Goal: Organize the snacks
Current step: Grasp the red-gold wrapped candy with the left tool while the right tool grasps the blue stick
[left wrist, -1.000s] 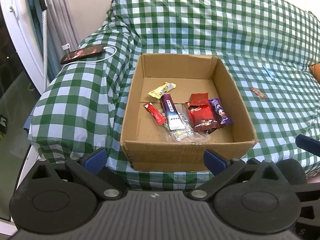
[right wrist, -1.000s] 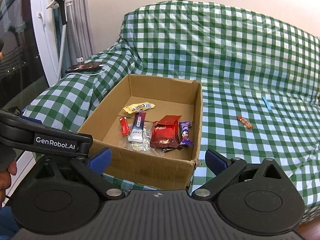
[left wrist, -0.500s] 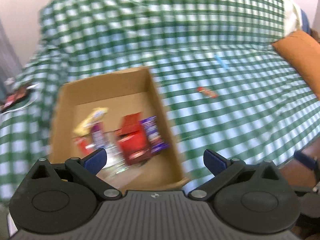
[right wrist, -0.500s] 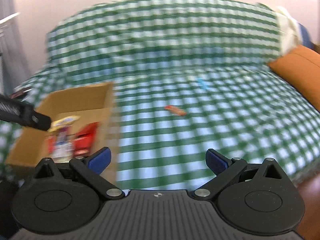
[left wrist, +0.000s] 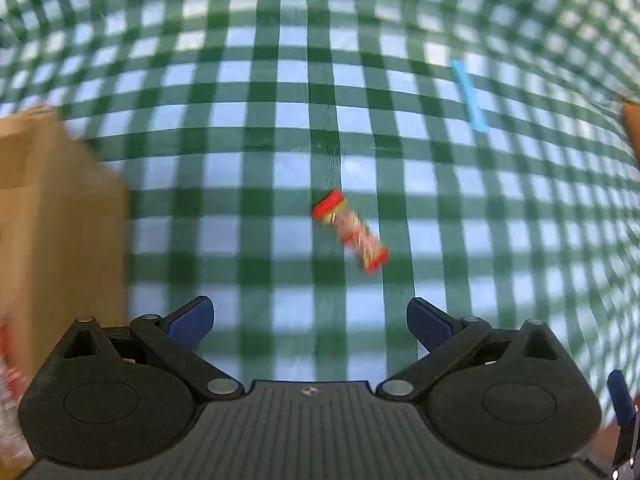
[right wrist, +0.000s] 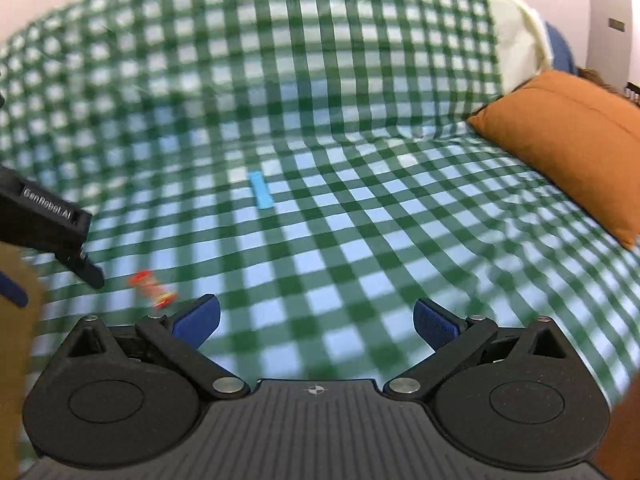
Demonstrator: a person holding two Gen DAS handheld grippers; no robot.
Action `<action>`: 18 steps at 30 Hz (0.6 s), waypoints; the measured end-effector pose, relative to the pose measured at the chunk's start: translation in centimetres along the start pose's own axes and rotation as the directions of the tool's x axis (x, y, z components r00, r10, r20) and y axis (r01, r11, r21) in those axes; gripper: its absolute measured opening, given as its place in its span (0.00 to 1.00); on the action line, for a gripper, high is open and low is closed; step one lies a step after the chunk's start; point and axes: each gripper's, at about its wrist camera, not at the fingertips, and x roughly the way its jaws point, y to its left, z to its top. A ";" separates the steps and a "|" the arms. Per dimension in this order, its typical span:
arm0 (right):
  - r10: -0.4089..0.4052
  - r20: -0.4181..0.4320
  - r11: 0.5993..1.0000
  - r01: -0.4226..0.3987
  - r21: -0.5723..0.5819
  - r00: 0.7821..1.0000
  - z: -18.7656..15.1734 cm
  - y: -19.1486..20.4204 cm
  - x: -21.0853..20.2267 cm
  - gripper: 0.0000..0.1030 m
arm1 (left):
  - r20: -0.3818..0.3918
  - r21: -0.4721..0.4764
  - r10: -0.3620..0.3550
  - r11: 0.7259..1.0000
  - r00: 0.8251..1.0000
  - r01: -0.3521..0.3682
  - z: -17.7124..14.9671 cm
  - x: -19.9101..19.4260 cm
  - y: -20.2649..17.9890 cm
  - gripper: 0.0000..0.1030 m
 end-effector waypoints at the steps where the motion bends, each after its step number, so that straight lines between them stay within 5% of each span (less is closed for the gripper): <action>1: -0.002 -0.002 1.000 0.002 -0.002 1.000 0.5 -0.5 2.7 0.99 | -0.004 -0.010 0.012 1.000 1.000 -0.012 1.0 1.6 -0.5 1.00; 10: 0.104 0.040 0.989 -0.099 -0.113 0.994 5.9 4.5 21.9 0.99 | -0.034 -0.015 0.025 1.000 0.999 -0.026 3.6 8.2 -0.5 1.00; 13: 0.124 -0.026 0.986 -0.126 -0.106 0.992 7.6 7.3 27.3 1.00 | -0.023 0.029 0.050 0.998 0.998 -0.049 3.0 8.3 -0.9 1.00; 18: 0.116 0.027 0.987 -0.113 -0.111 0.993 8.1 8.2 29.3 1.00 | -0.011 0.060 0.074 0.995 0.997 -0.074 2.6 8.4 -1.6 1.00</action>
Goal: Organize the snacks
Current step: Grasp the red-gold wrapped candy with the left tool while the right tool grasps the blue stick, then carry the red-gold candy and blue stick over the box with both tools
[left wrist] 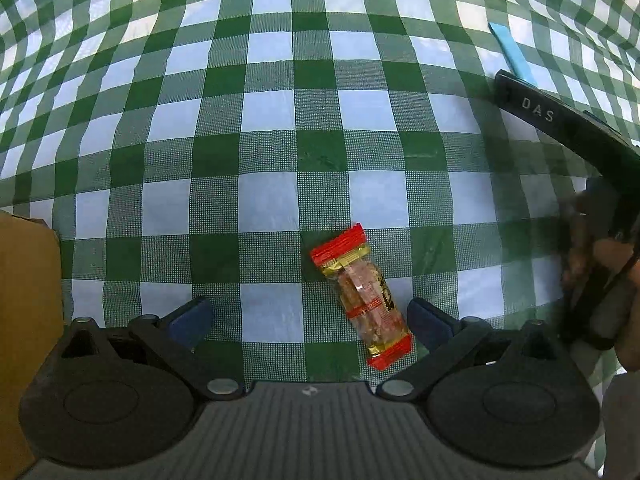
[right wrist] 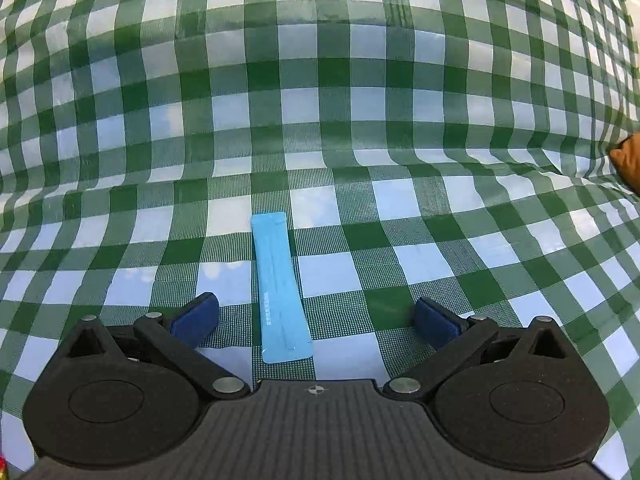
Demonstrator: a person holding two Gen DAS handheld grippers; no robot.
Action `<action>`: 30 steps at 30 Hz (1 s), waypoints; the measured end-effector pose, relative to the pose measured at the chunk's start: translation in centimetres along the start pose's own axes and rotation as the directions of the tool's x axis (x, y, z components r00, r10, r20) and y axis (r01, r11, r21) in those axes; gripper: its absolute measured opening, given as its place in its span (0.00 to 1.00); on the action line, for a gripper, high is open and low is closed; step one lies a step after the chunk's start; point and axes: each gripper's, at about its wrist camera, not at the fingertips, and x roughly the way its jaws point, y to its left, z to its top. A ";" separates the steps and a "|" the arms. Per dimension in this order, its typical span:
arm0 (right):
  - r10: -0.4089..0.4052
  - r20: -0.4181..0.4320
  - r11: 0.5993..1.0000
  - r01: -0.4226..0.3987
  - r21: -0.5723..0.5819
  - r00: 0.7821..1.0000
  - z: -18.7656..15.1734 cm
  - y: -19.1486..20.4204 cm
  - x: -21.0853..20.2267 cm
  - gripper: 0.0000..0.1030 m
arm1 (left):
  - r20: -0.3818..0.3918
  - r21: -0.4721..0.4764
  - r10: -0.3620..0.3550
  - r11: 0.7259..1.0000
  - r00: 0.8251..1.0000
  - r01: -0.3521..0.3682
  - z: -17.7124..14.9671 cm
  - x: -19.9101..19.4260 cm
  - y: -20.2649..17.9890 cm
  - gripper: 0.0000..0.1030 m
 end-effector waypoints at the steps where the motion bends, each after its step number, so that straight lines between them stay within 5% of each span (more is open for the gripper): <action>1: 0.003 0.003 1.000 -0.003 0.003 1.000 0.0 -0.1 0.1 1.00 | -0.002 -0.005 -0.001 1.000 1.000 0.001 0.1 0.0 0.0 1.00; 2: 0.003 0.002 1.000 -0.003 0.004 1.000 0.0 -0.1 0.2 1.00 | 0.000 -0.008 -0.004 1.000 1.000 0.004 0.0 -0.1 0.0 0.99; 4: -0.002 0.002 1.000 0.002 -0.004 1.000 0.2 -0.3 0.4 0.92 | 0.026 0.002 -0.001 1.000 1.000 0.001 0.1 -0.8 0.2 0.81; 5: 0.001 0.018 1.000 -0.001 0.006 1.000 0.2 -0.3 0.1 0.80 | 0.054 0.023 -0.017 1.000 0.998 0.016 0.2 -1.7 0.3 0.48; 6: 0.004 0.038 1.000 -0.005 0.013 0.999 0.2 -0.1 -0.3 0.41 | 0.071 0.047 -0.041 0.998 0.997 0.038 0.0 -2.5 0.2 0.20; 7: 0.004 0.038 1.000 -0.004 0.004 0.999 0.2 -0.4 -0.7 0.22 | 0.061 0.049 -0.064 0.997 0.996 0.061 0.2 -2.8 0.5 0.20; 10: 0.011 0.004 1.000 -0.011 -0.017 1.000 0.2 -0.2 -2.0 0.19 | 0.032 0.028 -0.108 0.994 0.994 0.107 0.3 -3.4 1.7 0.19; 15: 0.041 0.011 0.998 -0.041 0.042 0.999 -1.0 0.3 -9.0 0.19 | 0.110 0.097 -0.108 0.991 0.988 0.097 -2.1 -7.8 3.8 0.19; 24: 0.069 0.070 0.993 -0.075 0.095 0.995 -5.1 5.3 -28.9 0.19 | 0.160 0.182 -0.214 0.966 0.964 0.185 -13.8 -19.5 9.3 0.19; 30: 0.133 0.111 0.983 -0.145 0.110 0.985 -6.7 11.7 -40.9 0.19 | 0.261 0.228 -0.193 0.964 0.946 0.134 -22.2 -26.5 15.3 0.19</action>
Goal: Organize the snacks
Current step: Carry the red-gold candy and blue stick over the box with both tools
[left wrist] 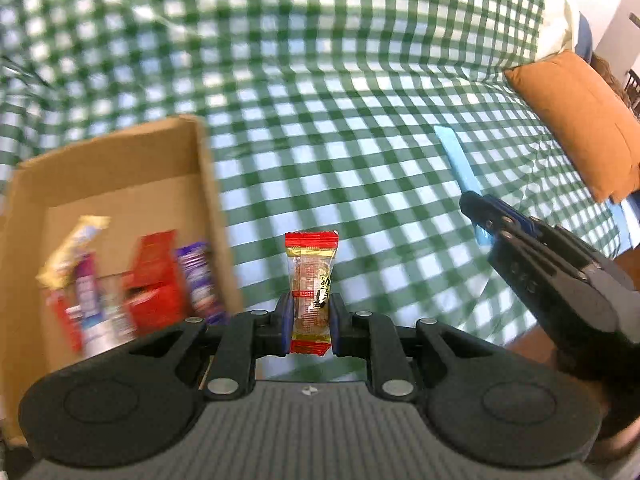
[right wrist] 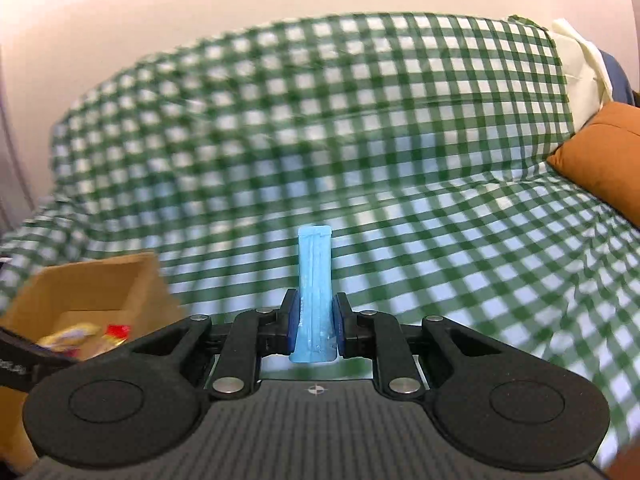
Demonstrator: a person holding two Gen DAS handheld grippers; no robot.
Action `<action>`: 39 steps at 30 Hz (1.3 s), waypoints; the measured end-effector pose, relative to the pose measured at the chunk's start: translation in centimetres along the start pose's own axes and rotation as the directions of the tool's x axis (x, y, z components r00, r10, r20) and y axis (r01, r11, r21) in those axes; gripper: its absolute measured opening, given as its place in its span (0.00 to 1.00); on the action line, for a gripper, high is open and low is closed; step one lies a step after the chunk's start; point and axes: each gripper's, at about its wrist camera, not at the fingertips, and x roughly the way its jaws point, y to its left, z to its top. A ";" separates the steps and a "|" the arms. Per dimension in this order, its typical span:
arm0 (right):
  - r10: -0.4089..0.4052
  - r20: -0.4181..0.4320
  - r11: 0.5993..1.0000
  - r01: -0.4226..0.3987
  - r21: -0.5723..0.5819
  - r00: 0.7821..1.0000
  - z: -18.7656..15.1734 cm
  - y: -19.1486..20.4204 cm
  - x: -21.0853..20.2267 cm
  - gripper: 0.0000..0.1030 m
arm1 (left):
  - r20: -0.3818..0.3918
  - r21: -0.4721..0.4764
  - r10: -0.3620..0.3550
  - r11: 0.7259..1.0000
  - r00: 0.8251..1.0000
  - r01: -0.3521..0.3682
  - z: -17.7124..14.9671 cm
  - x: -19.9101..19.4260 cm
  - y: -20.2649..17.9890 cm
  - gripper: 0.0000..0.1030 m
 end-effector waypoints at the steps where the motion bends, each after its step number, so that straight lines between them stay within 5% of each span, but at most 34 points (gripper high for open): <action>1: 0.015 0.001 1.000 -0.015 0.002 1.000 -0.2 1.4 -1.6 0.19 | 0.016 0.004 0.022 1.000 1.000 -0.022 -1.2 -1.5 0.8 0.19; 12: 0.249 -0.023 0.948 -0.249 -0.201 0.968 -3.8 17.5 -16.4 0.19 | 0.111 -0.115 0.198 0.976 0.974 -0.185 -14.8 -13.5 9.7 0.19; 17: 0.297 -0.045 0.904 -0.296 -0.309 0.954 -6.0 22.0 -20.2 0.19 | 0.146 -0.176 0.200 0.969 0.969 -0.173 -18.2 -15.8 11.0 0.19; 28: 0.280 -0.039 0.871 -0.271 -0.409 0.959 -7.6 24.6 -22.9 0.19 | 0.221 -0.208 0.176 0.970 0.959 -0.130 -20.2 -17.6 10.7 0.19; 39: 0.264 -0.045 0.869 -0.258 -0.422 0.963 -7.9 24.8 -22.7 0.19 | 0.213 -0.210 0.161 0.971 0.964 -0.115 -20.4 -17.1 10.8 0.19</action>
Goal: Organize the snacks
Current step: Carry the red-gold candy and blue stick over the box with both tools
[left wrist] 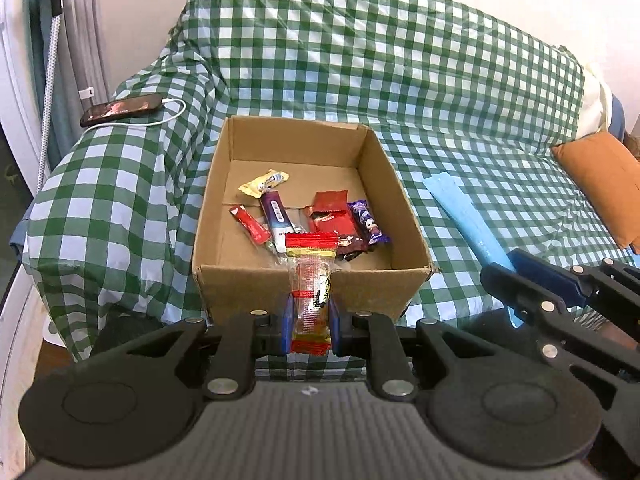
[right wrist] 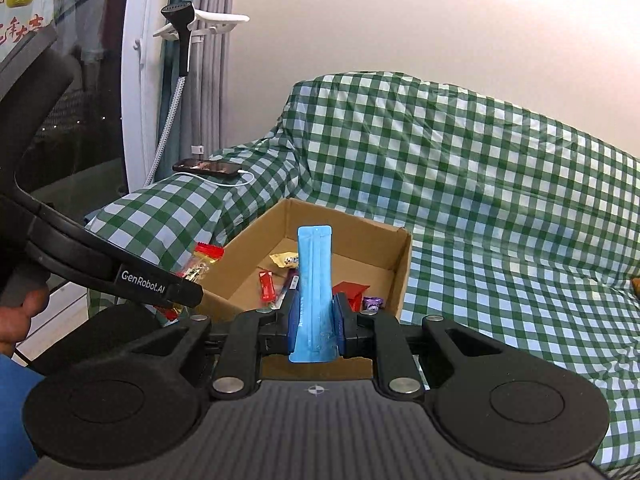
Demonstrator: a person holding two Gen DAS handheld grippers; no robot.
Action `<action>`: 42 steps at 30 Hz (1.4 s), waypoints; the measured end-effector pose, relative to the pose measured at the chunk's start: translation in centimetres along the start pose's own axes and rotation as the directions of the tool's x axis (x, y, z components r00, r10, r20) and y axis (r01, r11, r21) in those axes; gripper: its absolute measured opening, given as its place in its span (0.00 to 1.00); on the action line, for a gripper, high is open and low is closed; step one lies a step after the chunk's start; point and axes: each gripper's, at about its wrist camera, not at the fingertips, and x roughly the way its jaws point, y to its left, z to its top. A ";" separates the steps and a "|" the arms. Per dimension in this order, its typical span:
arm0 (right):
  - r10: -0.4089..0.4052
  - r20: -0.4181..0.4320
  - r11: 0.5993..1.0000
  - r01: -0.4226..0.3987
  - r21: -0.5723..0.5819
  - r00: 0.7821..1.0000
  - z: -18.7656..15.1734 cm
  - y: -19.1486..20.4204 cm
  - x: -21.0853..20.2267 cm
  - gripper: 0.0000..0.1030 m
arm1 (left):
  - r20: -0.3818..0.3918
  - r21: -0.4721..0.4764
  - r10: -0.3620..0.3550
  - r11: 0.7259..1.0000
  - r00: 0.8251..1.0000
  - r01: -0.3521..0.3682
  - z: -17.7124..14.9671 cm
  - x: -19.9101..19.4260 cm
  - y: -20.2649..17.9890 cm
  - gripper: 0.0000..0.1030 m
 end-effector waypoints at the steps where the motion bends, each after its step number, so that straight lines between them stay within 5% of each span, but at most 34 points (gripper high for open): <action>1: 0.001 -0.003 1.000 -0.001 0.000 1.000 0.0 0.0 0.0 0.19 | -0.002 -0.001 0.000 1.000 1.000 0.000 0.0 0.1 -0.1 0.19; 25: 0.010 -0.097 1.000 -0.011 -0.008 0.995 -0.5 -0.1 3.4 0.19 | -0.075 -0.021 -0.014 1.000 0.997 0.013 0.9 3.5 0.7 0.19; 42: -0.031 -0.107 0.997 0.038 0.065 0.994 3.2 -3.9 10.5 0.19 | -0.009 -0.054 0.027 0.998 1.000 -0.027 9.7 8.1 3.6 0.20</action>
